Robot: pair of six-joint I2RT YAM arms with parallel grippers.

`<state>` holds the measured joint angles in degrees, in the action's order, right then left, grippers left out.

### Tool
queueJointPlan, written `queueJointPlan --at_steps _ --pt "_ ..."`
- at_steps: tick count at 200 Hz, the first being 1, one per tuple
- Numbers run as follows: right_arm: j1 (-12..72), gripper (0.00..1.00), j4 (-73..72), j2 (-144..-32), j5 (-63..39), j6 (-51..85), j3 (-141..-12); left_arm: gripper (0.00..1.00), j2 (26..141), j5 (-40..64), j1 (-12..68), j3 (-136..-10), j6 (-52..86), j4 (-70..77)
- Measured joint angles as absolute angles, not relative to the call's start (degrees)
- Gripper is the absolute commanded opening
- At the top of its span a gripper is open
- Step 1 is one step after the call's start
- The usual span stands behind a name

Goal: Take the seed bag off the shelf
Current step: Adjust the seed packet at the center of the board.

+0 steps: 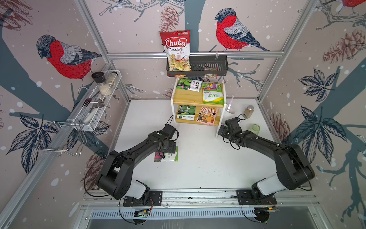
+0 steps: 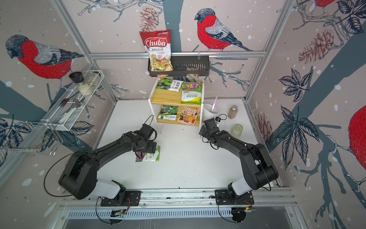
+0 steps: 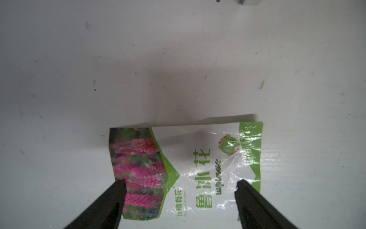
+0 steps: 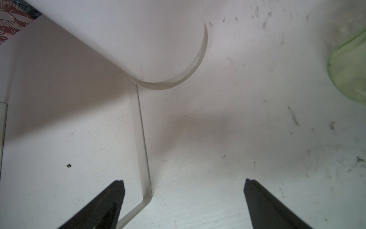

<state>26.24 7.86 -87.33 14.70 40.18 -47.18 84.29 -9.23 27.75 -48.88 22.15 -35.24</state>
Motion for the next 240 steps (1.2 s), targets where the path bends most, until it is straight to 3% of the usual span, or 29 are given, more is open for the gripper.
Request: queueJointPlan --at_steps 96,166,199,240 --pt "26.33 1.00 8.19 -85.86 14.59 38.46 -46.87 0.84 85.95 -11.66 27.00 -36.69 31.33 -13.85" --pt "25.58 1.00 8.14 -84.79 14.63 37.56 -45.74 0.77 83.72 -13.15 25.10 -30.83 54.30 1.32" --pt "25.10 1.00 7.92 -84.36 14.59 37.47 -45.32 0.76 83.55 -7.57 25.10 -33.58 59.37 -2.04" --pt "24.47 1.00 7.40 -83.72 14.57 37.50 -44.31 0.79 78.98 -1.45 25.82 -36.82 59.53 -18.87"
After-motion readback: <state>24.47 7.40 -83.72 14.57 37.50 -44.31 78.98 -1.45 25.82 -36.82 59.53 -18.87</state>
